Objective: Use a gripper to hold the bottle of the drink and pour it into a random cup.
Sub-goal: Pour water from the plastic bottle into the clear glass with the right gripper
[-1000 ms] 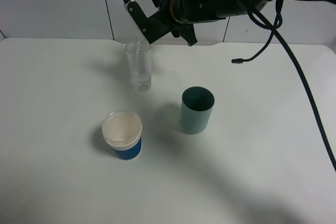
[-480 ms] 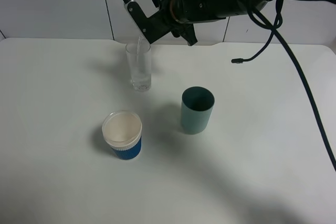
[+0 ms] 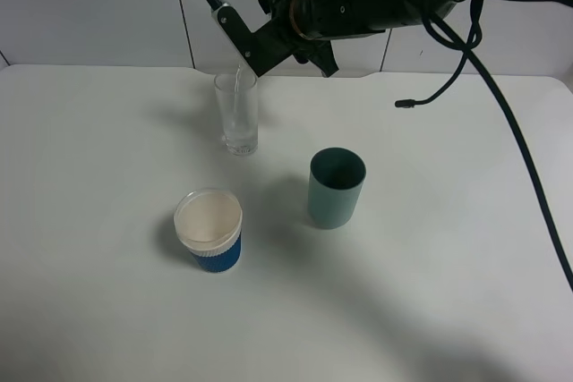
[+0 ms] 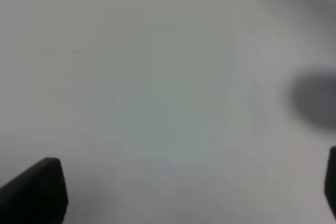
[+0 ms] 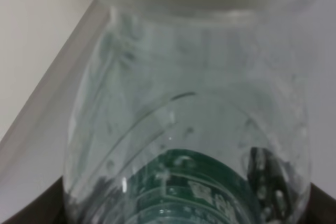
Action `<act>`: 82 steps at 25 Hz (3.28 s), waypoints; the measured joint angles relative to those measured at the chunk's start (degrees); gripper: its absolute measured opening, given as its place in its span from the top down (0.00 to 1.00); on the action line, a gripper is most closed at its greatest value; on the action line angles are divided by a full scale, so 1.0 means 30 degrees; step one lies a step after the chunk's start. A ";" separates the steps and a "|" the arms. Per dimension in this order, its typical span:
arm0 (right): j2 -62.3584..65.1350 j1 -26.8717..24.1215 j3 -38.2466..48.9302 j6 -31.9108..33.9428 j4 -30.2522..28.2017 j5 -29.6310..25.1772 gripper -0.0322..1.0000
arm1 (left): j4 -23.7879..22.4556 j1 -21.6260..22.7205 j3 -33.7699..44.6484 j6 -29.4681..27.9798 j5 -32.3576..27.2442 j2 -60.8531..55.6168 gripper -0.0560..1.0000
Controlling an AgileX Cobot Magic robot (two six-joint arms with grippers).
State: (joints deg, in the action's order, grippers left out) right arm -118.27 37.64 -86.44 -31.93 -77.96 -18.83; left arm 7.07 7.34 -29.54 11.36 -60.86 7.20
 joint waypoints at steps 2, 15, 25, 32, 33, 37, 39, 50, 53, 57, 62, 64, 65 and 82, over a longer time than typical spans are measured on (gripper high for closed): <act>0.0000 0.0000 0.0000 0.0000 0.0000 0.0000 0.42 | 0.0000 0.0000 0.0000 0.0000 0.0000 0.0000 0.01; 0.0000 0.0000 0.0000 -0.0438 0.0000 0.0018 0.42 | 0.0000 0.0000 0.0000 0.0000 0.0000 0.0000 0.01; 0.0000 0.0000 0.0000 -0.1332 0.0000 0.0297 0.42 | 0.0000 0.0000 0.0000 0.0000 0.0000 0.0000 0.01; 0.0000 0.0000 0.0000 -0.1630 0.0000 0.0360 0.42 | 0.0000 0.0000 0.0000 0.0000 0.0000 0.0000 0.01; 0.0000 0.0000 0.0000 -0.1652 0.0000 0.0360 0.42 | 0.0000 0.0000 0.0000 0.0000 0.0000 0.0000 0.01; 0.0000 0.0000 0.0000 -0.1809 0.0000 0.0360 0.42 | 0.0000 0.0000 0.0000 0.0000 0.0000 0.0000 0.01; 0.0000 0.0000 0.0000 -0.1924 0.0000 0.0360 0.42 | 0.0000 0.0000 0.0000 0.0000 0.0000 0.0000 0.01; 0.0000 0.0000 0.0000 -0.2233 0.0000 0.0360 0.42 | 0.0000 0.0000 0.0000 0.0000 0.0000 0.0000 0.01; 0.0000 0.0000 0.0000 -0.2355 0.0000 0.0360 0.42 | 0.0000 0.0000 0.0000 0.0000 0.0000 0.0000 0.01; 0.0000 0.0000 0.0000 -0.2456 0.0000 0.0360 0.42 | 0.0000 0.0000 0.0000 0.0000 0.0000 0.0000 0.01; 0.0000 0.0000 0.0000 -0.2951 0.0000 0.0360 0.42 | 0.0000 0.0000 0.0000 0.0000 0.0000 0.0000 0.01; 0.0000 0.0000 0.0000 -0.3079 0.0000 0.0360 0.42 | 0.0000 0.0000 0.0000 0.0000 0.0000 0.0000 0.01; 0.0000 0.0000 0.0000 -0.3156 0.0000 0.0360 0.42 | 0.0000 0.0000 0.0000 0.0000 0.0000 0.0000 0.01; 0.0000 0.0059 0.0000 -0.3303 0.0000 0.0364 0.42 | 0.0000 0.0000 0.0000 0.0000 0.0000 0.0000 0.01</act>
State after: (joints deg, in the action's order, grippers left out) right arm -118.27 37.82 -86.44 -41.84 -77.96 -17.74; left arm 7.07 7.34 -29.54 11.36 -60.86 7.20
